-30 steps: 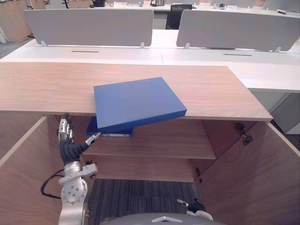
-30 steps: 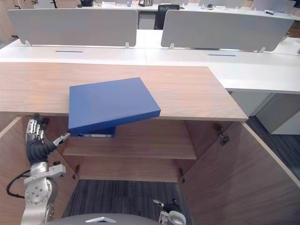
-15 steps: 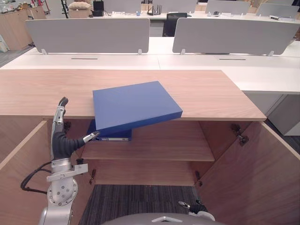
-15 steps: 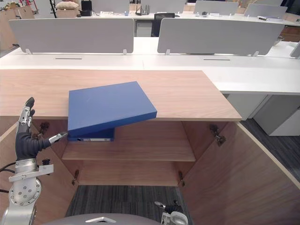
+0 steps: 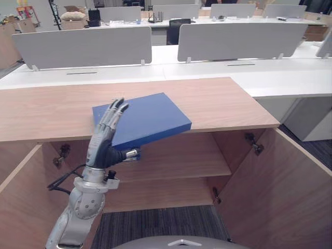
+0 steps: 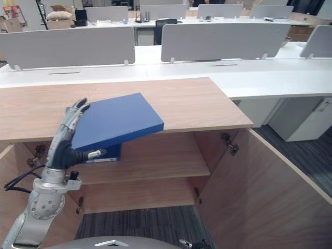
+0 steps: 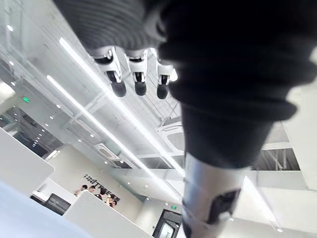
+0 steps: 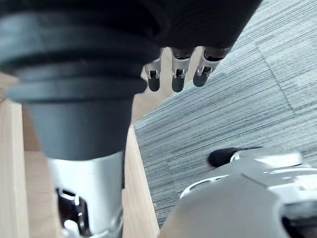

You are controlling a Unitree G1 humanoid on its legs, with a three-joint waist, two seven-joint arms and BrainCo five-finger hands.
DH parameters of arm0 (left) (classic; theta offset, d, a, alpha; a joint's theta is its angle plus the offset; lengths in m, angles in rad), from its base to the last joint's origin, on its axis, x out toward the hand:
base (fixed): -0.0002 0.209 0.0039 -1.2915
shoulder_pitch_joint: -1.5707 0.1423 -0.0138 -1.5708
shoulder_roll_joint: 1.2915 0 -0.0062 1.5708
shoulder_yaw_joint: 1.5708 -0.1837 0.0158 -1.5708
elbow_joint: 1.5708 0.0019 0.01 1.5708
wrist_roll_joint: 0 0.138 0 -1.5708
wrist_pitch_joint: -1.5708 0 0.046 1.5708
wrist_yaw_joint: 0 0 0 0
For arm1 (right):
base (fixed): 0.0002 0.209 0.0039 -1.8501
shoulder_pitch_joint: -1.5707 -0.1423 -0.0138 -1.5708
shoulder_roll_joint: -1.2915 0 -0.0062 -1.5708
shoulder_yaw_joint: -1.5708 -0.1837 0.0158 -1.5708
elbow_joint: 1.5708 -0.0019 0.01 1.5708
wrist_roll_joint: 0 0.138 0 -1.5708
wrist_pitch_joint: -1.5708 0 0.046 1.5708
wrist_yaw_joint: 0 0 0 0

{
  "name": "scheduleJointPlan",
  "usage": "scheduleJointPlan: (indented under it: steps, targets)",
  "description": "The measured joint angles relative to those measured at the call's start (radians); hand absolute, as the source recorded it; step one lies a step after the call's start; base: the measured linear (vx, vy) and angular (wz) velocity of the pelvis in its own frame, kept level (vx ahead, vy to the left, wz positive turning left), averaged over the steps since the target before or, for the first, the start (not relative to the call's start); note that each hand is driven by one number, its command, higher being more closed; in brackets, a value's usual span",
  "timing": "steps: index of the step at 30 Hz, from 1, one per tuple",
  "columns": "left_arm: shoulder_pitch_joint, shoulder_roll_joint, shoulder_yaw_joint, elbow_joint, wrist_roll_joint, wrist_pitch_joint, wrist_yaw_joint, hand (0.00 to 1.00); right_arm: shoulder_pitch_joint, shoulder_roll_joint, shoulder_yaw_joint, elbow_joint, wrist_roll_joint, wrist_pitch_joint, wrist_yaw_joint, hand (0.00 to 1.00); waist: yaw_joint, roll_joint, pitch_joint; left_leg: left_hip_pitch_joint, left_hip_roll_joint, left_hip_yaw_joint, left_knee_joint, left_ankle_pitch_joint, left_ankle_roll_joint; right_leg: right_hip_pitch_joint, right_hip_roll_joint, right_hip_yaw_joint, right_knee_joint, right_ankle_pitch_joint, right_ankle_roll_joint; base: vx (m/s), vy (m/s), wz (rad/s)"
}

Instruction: Walk over to the cabinet, pick up the folder, carry it to the office cabinet, place the folder inside the office cabinet, then close the office cabinet door

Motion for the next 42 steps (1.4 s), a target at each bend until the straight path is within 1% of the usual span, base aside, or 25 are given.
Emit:
scheduleJointPlan:
  steps: [3, 5, 6, 8, 9, 16, 20, 28, 31, 36, 42]
  targets:
    - [-0.018, 0.0, -0.024, 0.002, 0.047, 0.004, 0.001, 0.0, 0.006, -0.003, 0.0, 0.0, 0.0, 0.0, 0.0, 0.0, -0.006, 0.003, -0.002, 0.001, -0.001, 0.0, 0.0, -0.001, 0.0, 0.0, 0.0, 0.001, -0.002, 0.001, 0.001, 0.0, 0.002, -0.02]
    - [-0.032, 0.011, -0.051, 0.027, 0.101, 0.007, 0.005, 0.0, 0.008, -0.007, 0.0, 0.0, 0.0, 0.001, 0.0, 0.0, -0.004, 0.007, -0.003, 0.003, -0.002, -0.003, 0.0, 0.003, 0.008, 0.001, 0.001, 0.0, -0.006, 0.001, 0.0, 0.0, 0.0, 0.0]
    - [-0.035, 0.015, -0.06, 0.051, 0.138, 0.013, 0.005, 0.0, 0.008, -0.008, -0.001, -0.001, 0.0, 0.001, 0.0, 0.0, -0.005, 0.007, -0.003, 0.003, -0.002, -0.006, 0.0, 0.003, 0.008, 0.002, 0.001, -0.001, -0.008, 0.002, -0.001, 0.0, 0.0, 0.0]
    - [-0.035, 0.016, -0.066, 0.079, 0.172, 0.028, 0.006, 0.0, 0.008, -0.01, -0.001, -0.002, 0.0, 0.001, 0.0, 0.0, -0.005, 0.007, -0.003, 0.003, -0.003, -0.011, 0.0, 0.003, 0.009, 0.002, 0.002, -0.001, -0.01, 0.003, -0.003, 0.0, 0.0, 0.0]
    - [-0.035, 0.017, -0.074, 0.102, 0.206, 0.044, 0.006, 0.0, 0.008, -0.011, -0.001, -0.002, 0.001, 0.001, 0.0, 0.0, -0.007, 0.008, -0.002, 0.005, -0.006, -0.03, 0.0, 0.002, 0.011, 0.011, 0.002, -0.004, -0.022, 0.005, -0.007, 0.0, 0.0, 0.0]
    - [-0.034, 0.015, -0.09, 0.161, 0.302, 0.075, 0.007, 0.0, 0.009, -0.012, -0.001, -0.005, 0.001, 0.003, 0.0, 0.0, -0.007, 0.006, -0.002, 0.011, -0.013, -0.034, -0.002, -0.001, 0.014, 0.022, -0.004, -0.005, -0.037, 0.008, -0.008, 0.0, 0.0, 0.0]
    - [-0.034, 0.007, -0.086, 0.179, 0.365, 0.109, 0.008, 0.0, 0.009, -0.011, -0.001, -0.005, 0.001, 0.004, 0.0, 0.0, -0.007, 0.003, -0.002, 0.01, -0.016, -0.034, -0.004, -0.002, 0.016, 0.023, -0.007, -0.006, -0.039, 0.009, -0.007, 0.0, 0.0, 0.0]
    - [-0.032, -0.03, -0.074, 0.214, 0.445, 0.149, 0.013, 0.0, 0.02, -0.005, -0.01, -0.016, 0.002, 0.005, 0.002, 0.0, -0.009, -0.006, -0.002, 0.002, -0.019, -0.04, -0.007, -0.003, 0.018, 0.024, -0.01, -0.019, -0.05, 0.012, -0.002, 0.0, -0.005, 0.02]
    - [-0.024, -0.045, -0.044, 0.215, 0.464, 0.158, 0.014, 0.0, 0.026, -0.003, -0.015, -0.031, 0.003, 0.015, 0.007, 0.0, -0.015, -0.007, -0.002, 0.001, -0.019, -0.046, -0.007, -0.003, 0.018, 0.028, -0.01, -0.024, -0.056, 0.017, 0.006, -0.01, -0.014, 0.06]
    - [0.002, -0.047, -0.022, 0.215, 0.492, 0.172, 0.015, 0.0, 0.027, 0.002, -0.03, -0.039, 0.005, 0.018, 0.012, 0.0, -0.025, -0.007, -0.002, 0.001, -0.018, -0.048, -0.007, -0.004, 0.019, 0.037, -0.008, -0.026, -0.069, 0.022, 0.005, 0.0, -0.007, 0.02]
    - [0.011, -0.063, 0.038, 0.215, 0.503, 0.188, 0.014, 0.0, 0.028, 0.002, -0.034, -0.04, 0.011, 0.021, 0.03, 0.0, -0.024, -0.007, -0.002, 0.0, -0.018, -0.047, -0.008, -0.006, 0.019, 0.038, -0.008, -0.025, -0.074, 0.024, 0.005, 0.0, 0.0, 0.0]
